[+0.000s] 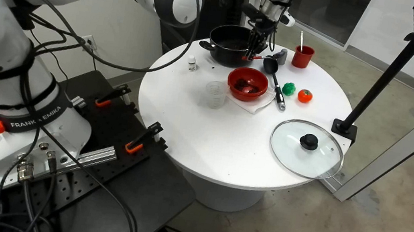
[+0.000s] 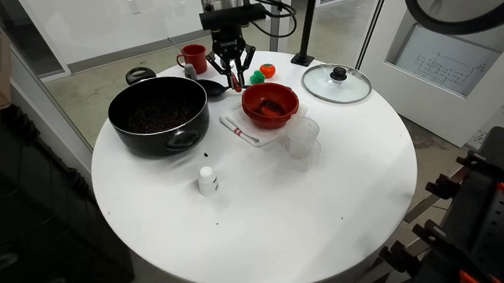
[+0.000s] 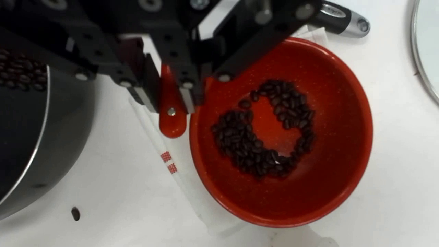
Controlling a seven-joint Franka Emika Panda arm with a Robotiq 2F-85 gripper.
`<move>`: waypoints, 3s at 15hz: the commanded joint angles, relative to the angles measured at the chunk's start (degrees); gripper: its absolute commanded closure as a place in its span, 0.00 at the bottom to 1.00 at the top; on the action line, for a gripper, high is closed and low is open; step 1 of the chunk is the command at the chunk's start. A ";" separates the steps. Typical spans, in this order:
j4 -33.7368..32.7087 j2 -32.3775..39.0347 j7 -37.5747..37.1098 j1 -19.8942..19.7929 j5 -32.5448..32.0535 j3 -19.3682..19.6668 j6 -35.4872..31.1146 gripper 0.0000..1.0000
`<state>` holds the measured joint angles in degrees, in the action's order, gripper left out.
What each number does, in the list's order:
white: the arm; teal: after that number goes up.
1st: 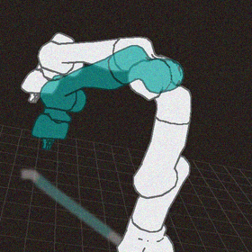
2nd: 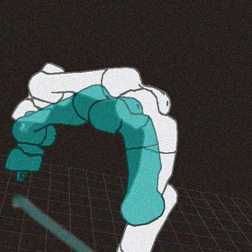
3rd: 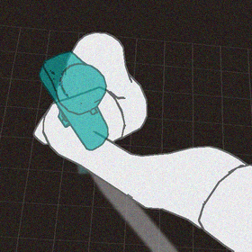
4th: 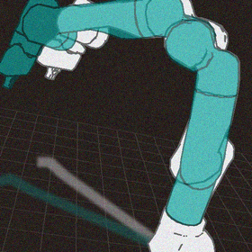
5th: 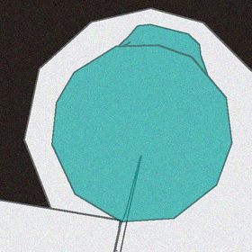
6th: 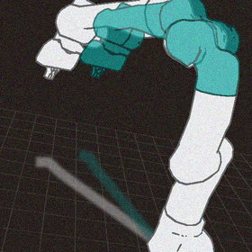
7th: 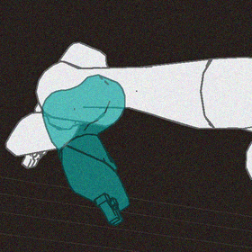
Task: Pour the contents of the jug into the red bowl then place a spoonful in the pot
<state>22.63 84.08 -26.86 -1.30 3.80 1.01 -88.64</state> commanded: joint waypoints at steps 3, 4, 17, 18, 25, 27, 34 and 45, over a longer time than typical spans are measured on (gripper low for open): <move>0.06 0.02 2.43 1.78 -3.80 2.28 -0.60 0.95; 0.10 0.03 1.36 1.00 -2.72 1.54 0.17 0.80; 2.56 0.02 5.45 2.25 -4.65 2.42 -15.30 0.95; 2.84 0.03 7.13 2.05 -4.93 2.46 -16.79 0.95; 5.44 0.08 19.83 0.71 -6.17 2.28 -20.12 0.95; 6.24 0.10 21.75 0.63 -6.54 2.50 -17.84 0.95; 6.44 0.15 20.63 0.48 -5.87 2.09 -18.55 0.80; 11.09 0.38 19.98 1.45 -5.87 1.76 -16.92 0.95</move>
<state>32.93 84.46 -6.65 -0.26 -1.73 2.73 -108.15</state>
